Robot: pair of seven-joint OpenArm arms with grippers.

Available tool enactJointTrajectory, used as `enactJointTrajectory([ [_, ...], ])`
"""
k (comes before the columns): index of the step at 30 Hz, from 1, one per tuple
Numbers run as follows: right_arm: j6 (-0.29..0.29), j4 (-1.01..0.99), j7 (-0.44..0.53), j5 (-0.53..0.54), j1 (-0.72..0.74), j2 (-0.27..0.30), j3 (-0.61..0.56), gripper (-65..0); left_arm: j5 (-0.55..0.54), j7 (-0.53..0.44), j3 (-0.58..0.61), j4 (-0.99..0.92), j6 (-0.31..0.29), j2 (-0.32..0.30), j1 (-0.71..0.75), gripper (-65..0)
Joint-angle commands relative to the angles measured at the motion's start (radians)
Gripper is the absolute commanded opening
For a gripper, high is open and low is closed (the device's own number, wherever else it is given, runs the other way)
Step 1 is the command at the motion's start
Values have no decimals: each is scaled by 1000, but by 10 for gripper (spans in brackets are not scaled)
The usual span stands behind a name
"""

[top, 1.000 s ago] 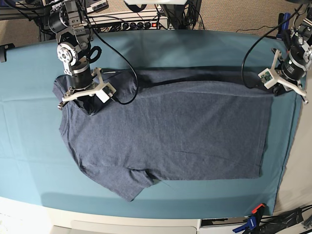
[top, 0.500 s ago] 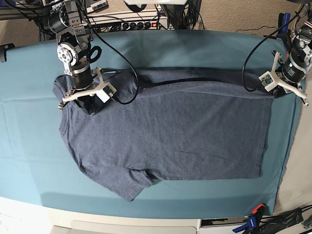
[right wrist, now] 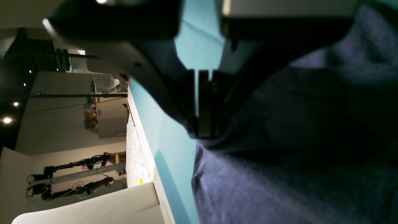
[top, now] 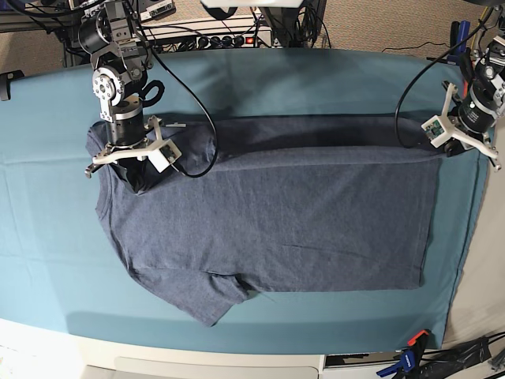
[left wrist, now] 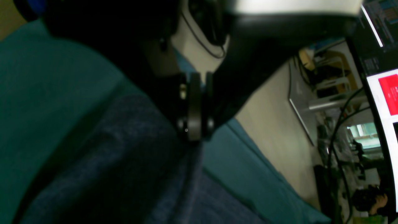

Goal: Fold the T-shirt properly
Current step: 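Press the folded strip flat with both grippers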

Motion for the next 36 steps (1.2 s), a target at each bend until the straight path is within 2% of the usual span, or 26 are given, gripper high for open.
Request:
enactJointTrajectory([
  [1,-24,17,6,-6,11,9,8,-650,-5,-8,-9,8,14,-19,-5,-650],
  [13,-5,-130,34,-26,56,4,-3,-650,-6,-56,-9,-61,13,-19,-5,-650],
  [18,-5,-133,41,-25,71,3,-18,-650,-6,-63,-8,-64,12,-19,-5,-650],
  [21,-5,-133,40,-25,80,4,-34,-650,-6,-76,-8,-76,-18,-18,-5,-650],
  [29,-5,-133,41,-25,82,4,-41,-650,-7,-108,-8,-119,-20,-16,-23,-650],
  [33,-5,-133,41,-25,83,3,-41,-650,-62,-108,-8,-139,-61,-16,-71,-650],
  [36,-5,-133,40,-25,83,4,-41,-650,-91,-108,-8,-153,-64,-16,-101,-650],
])
